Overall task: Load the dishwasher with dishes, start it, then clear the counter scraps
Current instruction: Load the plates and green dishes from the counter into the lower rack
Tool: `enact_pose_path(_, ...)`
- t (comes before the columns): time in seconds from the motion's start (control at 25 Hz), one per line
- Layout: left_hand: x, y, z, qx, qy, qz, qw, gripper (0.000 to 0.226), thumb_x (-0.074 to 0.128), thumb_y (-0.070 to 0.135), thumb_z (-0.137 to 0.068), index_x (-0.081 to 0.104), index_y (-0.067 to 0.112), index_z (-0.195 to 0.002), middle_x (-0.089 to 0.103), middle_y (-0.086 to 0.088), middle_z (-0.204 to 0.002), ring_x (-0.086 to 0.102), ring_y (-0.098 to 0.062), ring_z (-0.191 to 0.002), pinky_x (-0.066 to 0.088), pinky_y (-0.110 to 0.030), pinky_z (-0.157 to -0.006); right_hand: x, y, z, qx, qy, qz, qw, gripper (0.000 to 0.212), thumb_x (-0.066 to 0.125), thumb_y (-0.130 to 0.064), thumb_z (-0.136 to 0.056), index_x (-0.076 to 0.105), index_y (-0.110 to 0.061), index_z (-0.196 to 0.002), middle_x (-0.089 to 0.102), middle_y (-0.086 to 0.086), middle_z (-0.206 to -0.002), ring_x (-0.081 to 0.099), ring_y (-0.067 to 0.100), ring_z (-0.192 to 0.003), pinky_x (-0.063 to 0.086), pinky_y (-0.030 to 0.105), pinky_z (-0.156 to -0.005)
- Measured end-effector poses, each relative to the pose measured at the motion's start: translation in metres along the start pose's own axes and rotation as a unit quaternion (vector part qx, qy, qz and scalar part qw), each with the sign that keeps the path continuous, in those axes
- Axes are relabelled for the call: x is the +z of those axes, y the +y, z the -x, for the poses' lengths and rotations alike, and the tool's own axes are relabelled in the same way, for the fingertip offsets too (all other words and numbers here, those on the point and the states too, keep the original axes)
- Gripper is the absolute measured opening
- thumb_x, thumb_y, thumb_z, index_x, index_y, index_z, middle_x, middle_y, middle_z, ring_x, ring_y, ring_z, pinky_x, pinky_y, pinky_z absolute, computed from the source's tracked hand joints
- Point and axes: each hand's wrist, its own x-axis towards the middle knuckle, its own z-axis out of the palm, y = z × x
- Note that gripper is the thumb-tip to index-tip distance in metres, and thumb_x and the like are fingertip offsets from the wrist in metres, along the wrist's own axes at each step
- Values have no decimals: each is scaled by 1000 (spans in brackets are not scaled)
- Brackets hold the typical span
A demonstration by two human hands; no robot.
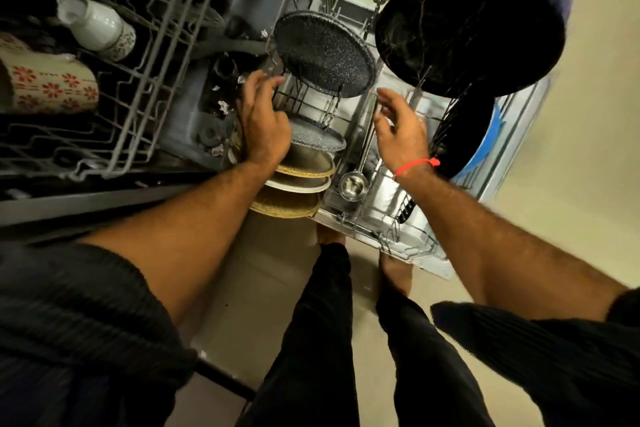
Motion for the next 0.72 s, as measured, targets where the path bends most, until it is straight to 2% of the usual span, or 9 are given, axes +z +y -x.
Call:
enact_pose_path(0.08, -24, 13, 35, 8, 8, 22, 1000, 59, 47, -11, -81, 60, 16, -132, 35, -6, -157, 37, -21, -142, 38, -36, -115, -9, -28, 33, -8, -25, -20, 999, 37, 51, -12, -100, 54, -18, -136, 62, -2, -131, 58, 10, -120, 46, 30, -107)
enact_pose_path(0.12, -40, 22, 54, 12, 9, 32, 999, 59, 47, -8, -82, 59, 17, -133, 34, -5, -158, 34, -19, -145, 35, -36, -118, -14, -45, 51, -8, -42, -23, 999, 35, 51, -13, -101, 56, -16, -136, 64, -1, -130, 59, 9, -120, 46, 27, -107)
enact_pose_path(0.28, -114, 59, 134, 41, 4, 58, 997, 56, 49, -6, -84, 57, 14, -136, 33, -2, -160, 26, 10, -141, 25, -24, -120, -40, -113, 116, -72, -102, 16, 992, 31, 51, -23, -101, 61, -18, -130, 69, -2, -122, 62, 6, -115, 49, 32, -105)
enact_pose_path(0.32, -139, 67, 153, 49, 20, 66, 996, 55, 50, -8, -84, 57, 13, -135, 36, -4, -159, 29, 8, -141, 26, -24, -120, -46, -135, 133, -97, -116, 26, 988, 30, 51, -24, -101, 62, -18, -128, 70, -2, -120, 63, 6, -113, 50, 32, -103)
enact_pose_path(0.4, -186, 81, 191, 48, 73, 83, 993, 54, 50, -10, -84, 58, 11, -134, 40, -9, -156, 36, -7, -143, 31, -28, -120, -55, -181, 165, -138, -147, 28, 979, 29, 51, -21, -101, 63, -15, -126, 71, 0, -117, 64, 5, -110, 50, 25, -100)
enact_pose_path(0.48, -227, 90, 229, 41, 126, 94, 987, 53, 50, -11, -86, 58, 9, -135, 40, -10, -156, 39, -12, -144, 40, -32, -114, -56, -222, 193, -184, -167, 27, 968, 28, 51, -19, -101, 65, -13, -125, 71, -1, -113, 65, 1, -104, 51, 18, -95)
enact_pose_path(0.6, -286, 89, 273, 47, 200, 101, 973, 55, 48, -10, -87, 57, 11, -137, 38, -7, -156, 42, -18, -143, 48, -45, -105, -39, -275, 230, -271, -198, 53, 940, 26, 50, -18, -100, 68, -16, -119, 73, -6, -101, 63, -8, -81, 50, 14, -79)
enact_pose_path(0.68, -330, 72, 303, 34, 261, 96, 960, 57, 44, -8, -86, 56, 13, -137, 38, -6, -156, 47, -25, -139, 49, -54, -100, -14, -312, 265, -325, -240, 49, 913, 25, 49, -15, -99, 69, -15, -116, 74, -5, -95, 63, -6, -73, 52, 18, -74)
enact_pose_path(0.72, -352, 62, 318, 26, 289, 92, 952, 59, 43, -9, -85, 56, 14, -137, 38, -6, -155, 50, -27, -137, 50, -56, -99, 2, -327, 283, -344, -264, 40, 900, 25, 49, -15, -99, 69, -17, -115, 74, -4, -94, 65, -2, -74, 56, 27, -75)
